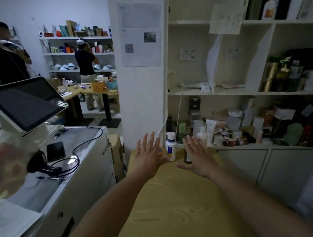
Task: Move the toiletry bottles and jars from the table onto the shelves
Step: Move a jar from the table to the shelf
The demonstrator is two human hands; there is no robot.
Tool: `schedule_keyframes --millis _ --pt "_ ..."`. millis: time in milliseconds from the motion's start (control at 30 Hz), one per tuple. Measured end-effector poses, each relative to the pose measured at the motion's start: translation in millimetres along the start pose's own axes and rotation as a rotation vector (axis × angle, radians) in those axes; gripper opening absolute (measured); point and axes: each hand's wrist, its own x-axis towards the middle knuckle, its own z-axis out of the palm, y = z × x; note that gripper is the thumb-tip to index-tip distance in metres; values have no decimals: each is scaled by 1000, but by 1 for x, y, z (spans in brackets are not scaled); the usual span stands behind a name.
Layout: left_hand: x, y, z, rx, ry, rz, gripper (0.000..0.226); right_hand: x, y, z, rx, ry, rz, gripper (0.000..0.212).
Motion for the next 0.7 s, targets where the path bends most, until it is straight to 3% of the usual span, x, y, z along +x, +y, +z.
schedule_keyframes --millis 300,467,633,700 --pt "89 -43 60 27 -78 -78 81 117 27 49 127 -91 -52 102" --pt "120 -61 102 -20 -114 -99 109 167 39 84 170 -158 -44 104" --pt "148 -83 140 -32 -197 -103 100 208 42 117 204 -223 -37 125" --pt "162 -93 154 -29 -227 -90 96 226 43 126 224 -235 -14 117"
